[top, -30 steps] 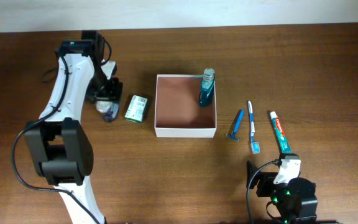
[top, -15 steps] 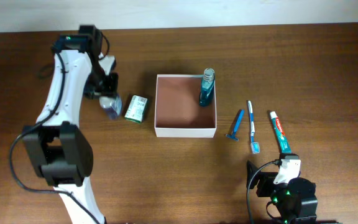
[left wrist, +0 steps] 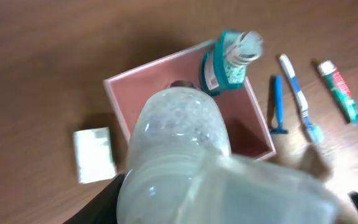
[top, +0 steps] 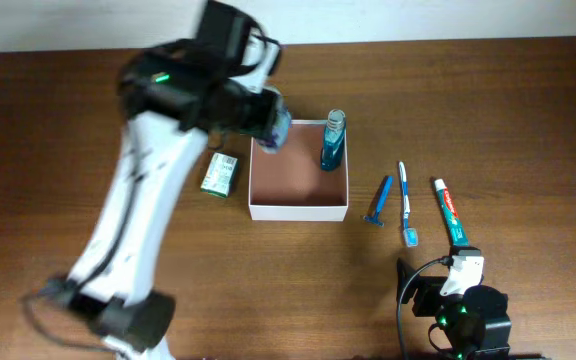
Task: Pack container
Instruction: 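Place the soap pump bottle into the box beside the mouthwash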
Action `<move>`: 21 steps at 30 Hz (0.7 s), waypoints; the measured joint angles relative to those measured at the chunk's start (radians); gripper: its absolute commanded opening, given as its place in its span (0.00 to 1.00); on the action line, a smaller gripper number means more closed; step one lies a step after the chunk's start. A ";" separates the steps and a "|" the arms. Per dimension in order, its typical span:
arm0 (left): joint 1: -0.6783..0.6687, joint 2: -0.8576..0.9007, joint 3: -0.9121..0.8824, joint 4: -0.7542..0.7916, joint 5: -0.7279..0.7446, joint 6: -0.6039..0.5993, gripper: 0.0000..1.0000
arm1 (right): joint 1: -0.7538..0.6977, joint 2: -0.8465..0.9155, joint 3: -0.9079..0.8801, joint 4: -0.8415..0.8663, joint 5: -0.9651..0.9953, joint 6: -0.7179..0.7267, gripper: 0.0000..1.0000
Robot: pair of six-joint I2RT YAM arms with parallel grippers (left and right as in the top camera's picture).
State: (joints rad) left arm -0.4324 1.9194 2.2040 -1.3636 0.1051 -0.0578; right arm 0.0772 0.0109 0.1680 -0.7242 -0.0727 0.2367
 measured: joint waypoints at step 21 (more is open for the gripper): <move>-0.097 0.347 0.188 -0.092 -0.110 -0.022 0.95 | 0.000 0.000 0.000 0.000 0.000 0.000 0.99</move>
State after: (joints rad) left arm -0.5297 2.2665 2.3924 -1.4559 -0.0051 -0.0795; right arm 0.0772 0.0109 0.1680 -0.7242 -0.0727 0.2367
